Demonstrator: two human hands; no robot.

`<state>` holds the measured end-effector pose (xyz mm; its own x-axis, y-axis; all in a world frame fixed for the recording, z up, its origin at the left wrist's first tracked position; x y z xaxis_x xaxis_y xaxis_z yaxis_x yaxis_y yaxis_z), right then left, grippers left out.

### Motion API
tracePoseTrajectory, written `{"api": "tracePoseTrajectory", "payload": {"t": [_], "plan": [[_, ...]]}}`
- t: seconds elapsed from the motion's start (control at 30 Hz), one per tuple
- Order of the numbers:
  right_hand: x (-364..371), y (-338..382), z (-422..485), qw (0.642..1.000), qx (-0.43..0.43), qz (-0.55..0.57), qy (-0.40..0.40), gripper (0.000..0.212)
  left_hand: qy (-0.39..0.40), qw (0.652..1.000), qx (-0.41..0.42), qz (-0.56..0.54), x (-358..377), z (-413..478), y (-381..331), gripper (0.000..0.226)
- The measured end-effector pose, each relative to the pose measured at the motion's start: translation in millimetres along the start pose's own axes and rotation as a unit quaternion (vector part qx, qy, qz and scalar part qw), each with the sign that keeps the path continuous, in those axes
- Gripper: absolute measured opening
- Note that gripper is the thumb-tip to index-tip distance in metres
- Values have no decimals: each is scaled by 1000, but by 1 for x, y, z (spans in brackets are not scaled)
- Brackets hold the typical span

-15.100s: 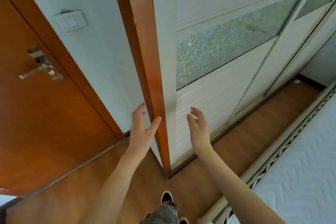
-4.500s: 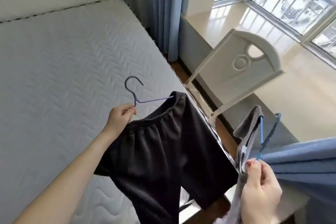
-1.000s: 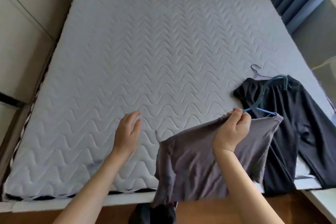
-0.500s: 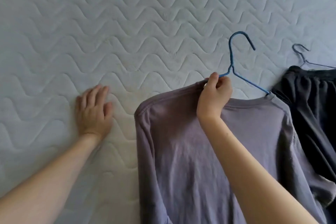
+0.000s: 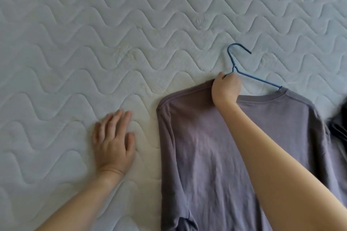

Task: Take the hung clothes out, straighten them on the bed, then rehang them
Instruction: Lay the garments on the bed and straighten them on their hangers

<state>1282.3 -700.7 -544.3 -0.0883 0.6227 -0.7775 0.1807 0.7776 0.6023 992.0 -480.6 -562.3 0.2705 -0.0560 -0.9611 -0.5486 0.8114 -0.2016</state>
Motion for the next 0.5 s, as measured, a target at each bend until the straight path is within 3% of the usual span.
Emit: {"api": "tracePoseTrajectory", "payload": {"t": [0.13,0.27,0.4,0.5], "plan": [[5,10,2,983,-49,-169,45,39,1,1000,8,1,2,0,0,54],[0,12,-2,977,-42,-188,94,42,7,1000,-4,2,0,-2,1,56],[-37,20,-48,990,27,38,134,28,125,991,-31,-23,-10,4,-1,59],[-87,39,-129,942,83,289,147,24,252,939,-131,-194,-48,11,-2,53]]}}
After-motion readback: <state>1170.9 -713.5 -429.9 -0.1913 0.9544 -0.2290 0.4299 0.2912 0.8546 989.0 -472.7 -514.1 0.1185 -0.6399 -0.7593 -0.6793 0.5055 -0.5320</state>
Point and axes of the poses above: each hand's wrist, its own z-axis towards the middle knuckle, its own x-axis out of the palm, y = z × x, the point moved 9 cm from there along z, towards the middle knuckle, and after that the axes turned 2 degrees about -x, right-handed, at the moved point
